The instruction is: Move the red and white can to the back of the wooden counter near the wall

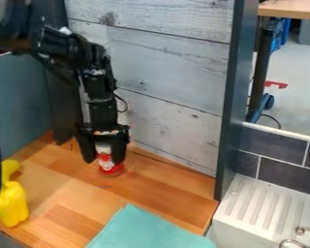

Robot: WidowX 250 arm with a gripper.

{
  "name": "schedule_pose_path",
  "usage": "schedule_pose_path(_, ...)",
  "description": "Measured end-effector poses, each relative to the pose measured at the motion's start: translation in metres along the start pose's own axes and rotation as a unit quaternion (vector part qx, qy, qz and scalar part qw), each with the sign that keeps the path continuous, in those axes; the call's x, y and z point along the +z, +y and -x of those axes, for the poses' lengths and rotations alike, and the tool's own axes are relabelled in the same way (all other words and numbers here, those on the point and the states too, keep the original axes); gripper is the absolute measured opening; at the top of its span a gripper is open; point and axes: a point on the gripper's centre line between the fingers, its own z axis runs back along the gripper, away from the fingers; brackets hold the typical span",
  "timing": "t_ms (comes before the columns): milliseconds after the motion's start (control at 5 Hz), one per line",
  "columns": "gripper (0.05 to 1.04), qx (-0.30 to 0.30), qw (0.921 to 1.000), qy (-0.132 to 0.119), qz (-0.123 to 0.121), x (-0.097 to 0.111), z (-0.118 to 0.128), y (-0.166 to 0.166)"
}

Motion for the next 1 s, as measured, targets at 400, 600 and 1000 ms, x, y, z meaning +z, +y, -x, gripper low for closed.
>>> schedule_pose_path(400,1.001,0.009,0.9999,0.001,-0.007,0.002,0.002,0.014)
schedule_pose_path(600,1.001,0.003,0.9998,-0.005,-0.017,0.010,0.017,0.013)
schedule_pose_path(1000,1.001,-0.063,0.9945,-0.007,-0.083,0.055,0.078,0.003)
